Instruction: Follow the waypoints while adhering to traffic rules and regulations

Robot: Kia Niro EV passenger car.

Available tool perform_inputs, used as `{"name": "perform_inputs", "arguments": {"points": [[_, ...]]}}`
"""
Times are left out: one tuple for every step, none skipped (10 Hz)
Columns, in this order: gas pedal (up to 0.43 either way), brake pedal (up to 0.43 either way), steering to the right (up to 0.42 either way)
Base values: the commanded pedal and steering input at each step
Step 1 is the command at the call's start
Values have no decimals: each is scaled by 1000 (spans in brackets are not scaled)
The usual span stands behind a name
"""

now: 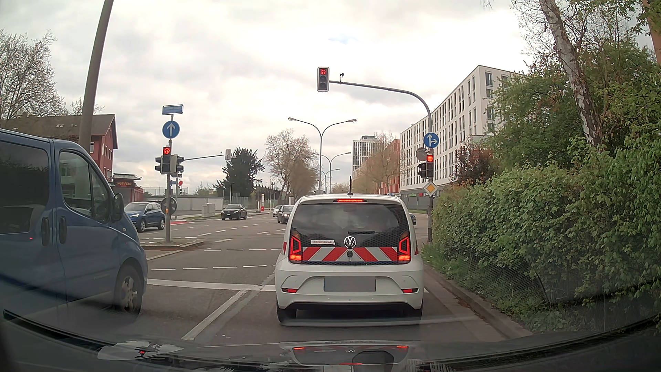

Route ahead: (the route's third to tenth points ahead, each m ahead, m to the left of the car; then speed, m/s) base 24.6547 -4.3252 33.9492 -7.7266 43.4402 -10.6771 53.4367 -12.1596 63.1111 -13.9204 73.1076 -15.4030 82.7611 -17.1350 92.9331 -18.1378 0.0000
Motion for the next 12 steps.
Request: {"name": "perform_inputs", "arguments": {"points": [[0, 183, 3], [0, 183, 3], [0, 183, 3], [0, 183, 3], [0, 183, 3], [0, 183, 3], [0, 183, 3], [0, 183, 3], [0, 183, 3], [0, 189, 3], [0, 183, 3], [0, 183, 3]]}}
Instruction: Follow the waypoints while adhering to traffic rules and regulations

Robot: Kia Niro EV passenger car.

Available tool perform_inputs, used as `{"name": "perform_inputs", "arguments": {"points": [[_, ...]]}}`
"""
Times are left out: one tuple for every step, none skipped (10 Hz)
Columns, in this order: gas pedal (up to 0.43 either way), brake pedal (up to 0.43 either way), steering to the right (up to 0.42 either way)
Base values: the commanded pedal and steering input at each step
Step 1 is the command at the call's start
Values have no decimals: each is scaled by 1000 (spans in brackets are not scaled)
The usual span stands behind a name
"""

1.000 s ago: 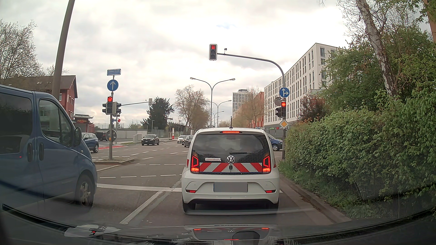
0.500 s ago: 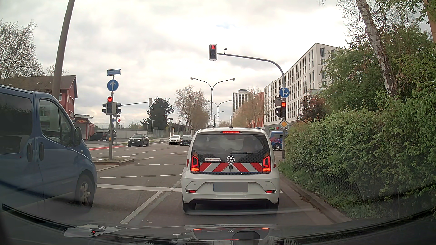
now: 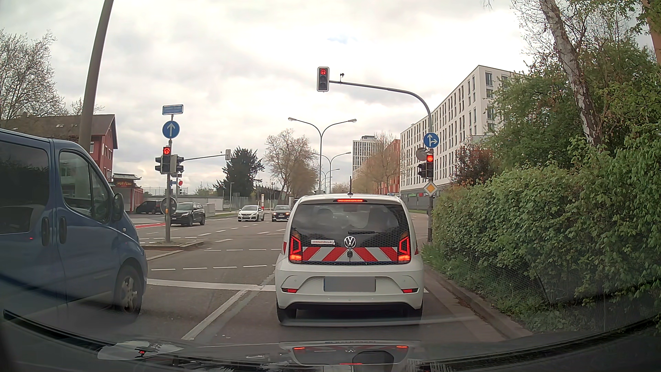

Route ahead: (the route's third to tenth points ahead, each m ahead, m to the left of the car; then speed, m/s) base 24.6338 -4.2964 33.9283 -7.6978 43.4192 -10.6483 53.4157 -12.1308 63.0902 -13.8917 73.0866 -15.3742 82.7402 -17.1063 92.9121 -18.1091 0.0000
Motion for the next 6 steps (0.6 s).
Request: {"name": "perform_inputs", "arguments": {"points": [[0, 183, 3], [0, 183, 3], [0, 183, 3], [0, 183, 3], [0, 183, 3], [0, 183, 3]]}}
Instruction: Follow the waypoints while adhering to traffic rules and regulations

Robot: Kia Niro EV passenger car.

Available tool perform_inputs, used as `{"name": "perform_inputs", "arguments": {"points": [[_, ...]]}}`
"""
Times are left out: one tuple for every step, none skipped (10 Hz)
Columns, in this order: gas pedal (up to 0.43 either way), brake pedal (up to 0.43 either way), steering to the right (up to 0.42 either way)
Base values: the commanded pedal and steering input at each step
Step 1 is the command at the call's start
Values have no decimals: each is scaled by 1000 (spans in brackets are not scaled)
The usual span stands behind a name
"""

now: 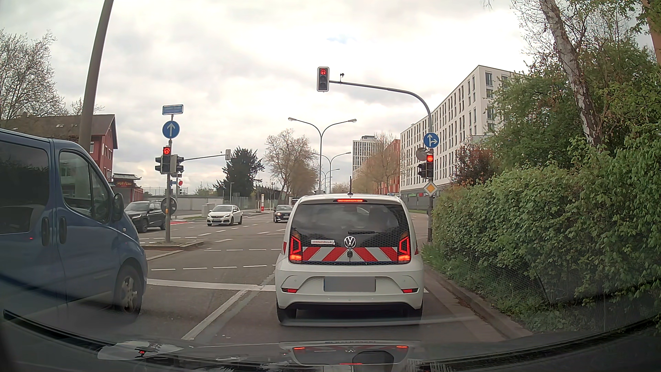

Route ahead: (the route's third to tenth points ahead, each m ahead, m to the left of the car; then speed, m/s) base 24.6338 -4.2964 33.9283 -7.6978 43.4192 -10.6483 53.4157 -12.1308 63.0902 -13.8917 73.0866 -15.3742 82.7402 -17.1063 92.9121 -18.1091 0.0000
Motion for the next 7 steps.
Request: {"name": "perform_inputs", "arguments": {"points": [[0, 183, 3], [0, 183, 3], [0, 183, 3], [0, 183, 3], [0, 189, 3], [0, 189, 3], [0, 189, 3]]}}
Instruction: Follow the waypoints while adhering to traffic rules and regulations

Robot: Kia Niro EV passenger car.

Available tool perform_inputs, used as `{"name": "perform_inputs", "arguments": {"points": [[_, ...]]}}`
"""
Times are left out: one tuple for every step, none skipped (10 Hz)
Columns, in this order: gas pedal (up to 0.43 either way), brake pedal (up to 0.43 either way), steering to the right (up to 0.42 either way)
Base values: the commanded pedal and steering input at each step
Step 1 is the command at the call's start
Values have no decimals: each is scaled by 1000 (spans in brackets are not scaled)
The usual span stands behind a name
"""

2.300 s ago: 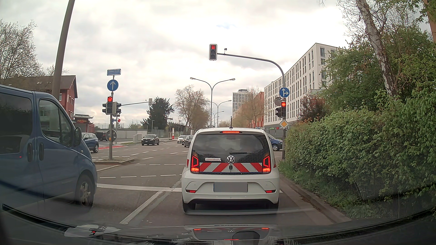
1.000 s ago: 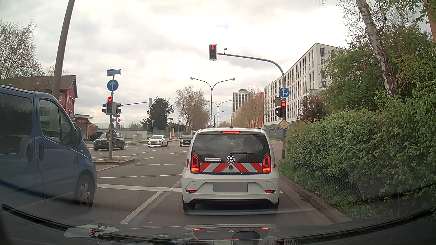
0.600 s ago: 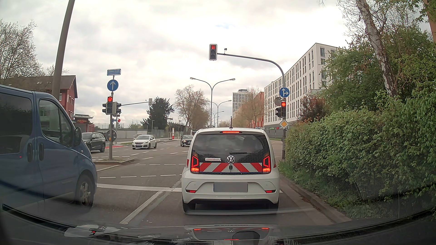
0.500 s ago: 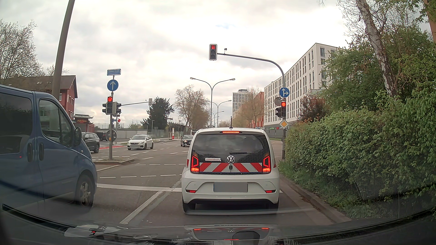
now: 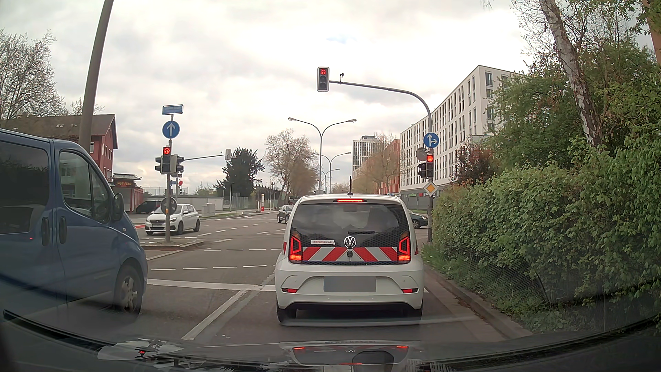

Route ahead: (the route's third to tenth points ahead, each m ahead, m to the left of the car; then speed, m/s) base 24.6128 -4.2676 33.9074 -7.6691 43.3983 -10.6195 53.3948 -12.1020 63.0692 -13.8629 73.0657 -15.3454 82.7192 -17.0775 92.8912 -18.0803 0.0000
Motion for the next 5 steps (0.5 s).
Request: {"name": "perform_inputs", "arguments": {"points": [[0, 183, 3], [0, 189, 3], [0, 189, 3], [0, 189, 3], [0, 189, 3]]}}
